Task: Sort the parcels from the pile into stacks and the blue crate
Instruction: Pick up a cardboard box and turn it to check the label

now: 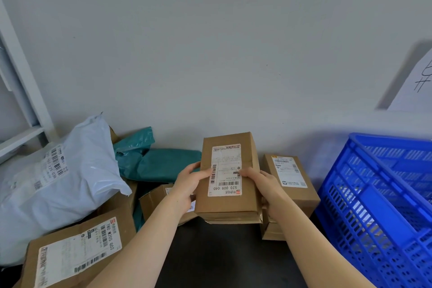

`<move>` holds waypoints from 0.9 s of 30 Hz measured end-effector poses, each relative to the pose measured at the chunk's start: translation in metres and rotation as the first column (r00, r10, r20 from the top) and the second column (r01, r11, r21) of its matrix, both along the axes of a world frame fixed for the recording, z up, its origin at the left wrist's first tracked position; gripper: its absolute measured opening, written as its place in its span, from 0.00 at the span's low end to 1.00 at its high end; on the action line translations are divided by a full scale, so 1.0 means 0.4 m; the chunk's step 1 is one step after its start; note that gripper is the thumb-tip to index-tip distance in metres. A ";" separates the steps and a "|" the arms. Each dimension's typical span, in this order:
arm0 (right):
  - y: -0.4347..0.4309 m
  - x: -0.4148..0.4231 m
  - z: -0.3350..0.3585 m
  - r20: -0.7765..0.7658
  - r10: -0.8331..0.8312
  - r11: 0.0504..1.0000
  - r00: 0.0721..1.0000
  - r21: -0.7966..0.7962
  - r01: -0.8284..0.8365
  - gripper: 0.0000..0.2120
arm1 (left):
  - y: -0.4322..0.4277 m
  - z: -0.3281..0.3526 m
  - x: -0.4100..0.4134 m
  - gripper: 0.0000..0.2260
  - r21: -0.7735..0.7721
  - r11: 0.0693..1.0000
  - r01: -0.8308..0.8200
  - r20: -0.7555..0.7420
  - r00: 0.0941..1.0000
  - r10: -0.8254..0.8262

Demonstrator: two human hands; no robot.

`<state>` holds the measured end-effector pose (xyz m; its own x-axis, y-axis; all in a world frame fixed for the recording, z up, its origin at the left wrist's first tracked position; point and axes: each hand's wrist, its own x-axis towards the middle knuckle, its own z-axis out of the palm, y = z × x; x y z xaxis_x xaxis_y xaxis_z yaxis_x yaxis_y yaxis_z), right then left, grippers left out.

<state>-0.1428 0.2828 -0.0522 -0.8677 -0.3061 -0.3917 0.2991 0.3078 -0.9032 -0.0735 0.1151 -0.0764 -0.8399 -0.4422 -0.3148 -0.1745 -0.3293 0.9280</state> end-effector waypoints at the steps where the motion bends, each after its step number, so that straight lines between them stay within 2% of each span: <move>1: 0.002 0.002 -0.002 0.004 -0.011 1.000 1.000 -0.009 0.011 0.23 | 0.000 0.000 0.001 0.23 0.001 1.000 0.007 0.002 1.000 -0.007; 6: 0.011 0.019 0.000 -0.011 -0.053 0.998 0.999 -0.044 0.053 0.18 | 0.005 -0.004 0.004 0.23 0.021 0.999 0.041 0.012 0.999 -0.041; 13: 0.037 0.047 -0.001 0.001 -0.109 0.985 0.994 -0.133 0.108 0.14 | 0.020 -0.008 0.022 0.13 0.185 0.958 0.217 0.019 0.974 -0.224; 16: 0.048 0.059 0.008 -0.054 -0.110 0.985 0.992 -0.141 0.101 0.13 | 0.038 -0.003 0.013 0.11 0.149 0.971 0.186 0.005 0.982 -0.189; 19: 0.058 0.071 0.021 -0.103 -0.129 0.984 0.986 -0.135 0.114 0.13 | 0.055 0.011 0.001 0.10 0.112 0.985 0.135 -0.016 0.991 -0.134; 23: 0.093 0.082 0.034 -0.132 -0.162 0.980 0.978 -0.138 0.144 0.20 | 0.097 0.035 -0.014 0.08 0.083 0.991 0.103 -0.044 0.994 -0.100; 27: 0.150 0.077 0.064 -0.166 -0.131 0.985 0.977 -0.133 0.109 0.25 | 0.162 0.086 -0.025 0.06 0.069 0.994 0.086 -0.134 0.988 -0.076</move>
